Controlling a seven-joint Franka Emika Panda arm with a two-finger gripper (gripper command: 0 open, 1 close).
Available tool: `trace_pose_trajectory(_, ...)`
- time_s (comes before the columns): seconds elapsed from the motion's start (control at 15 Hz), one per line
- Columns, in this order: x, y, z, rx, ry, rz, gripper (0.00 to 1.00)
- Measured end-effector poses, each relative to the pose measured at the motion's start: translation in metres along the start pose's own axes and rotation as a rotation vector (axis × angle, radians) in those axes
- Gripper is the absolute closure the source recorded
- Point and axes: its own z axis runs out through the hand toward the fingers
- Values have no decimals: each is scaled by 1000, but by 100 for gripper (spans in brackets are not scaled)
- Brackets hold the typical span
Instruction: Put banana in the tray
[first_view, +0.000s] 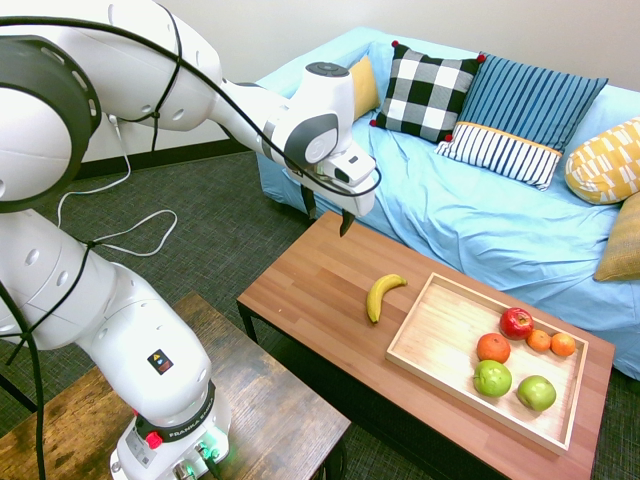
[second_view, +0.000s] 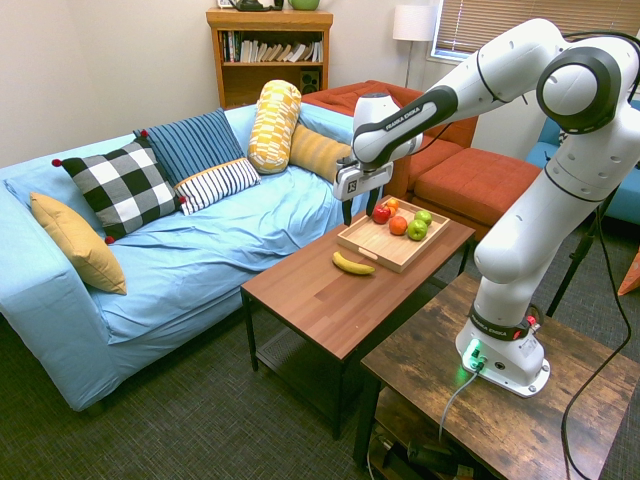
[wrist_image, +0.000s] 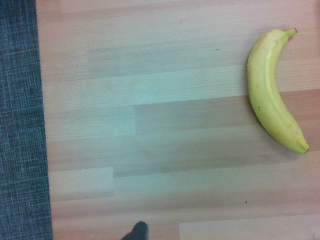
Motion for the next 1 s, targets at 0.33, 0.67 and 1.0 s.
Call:
trace_pose_trajectory(0.33, 16, 2, 19, -20, 22, -1, 0)
trace_pose_trajectory(0.67, 71, -11, 83, -11, 44, 31, 0)
trace_pose_trajectory(1.0, 115, -27, 163, -38, 34, 57, 0)
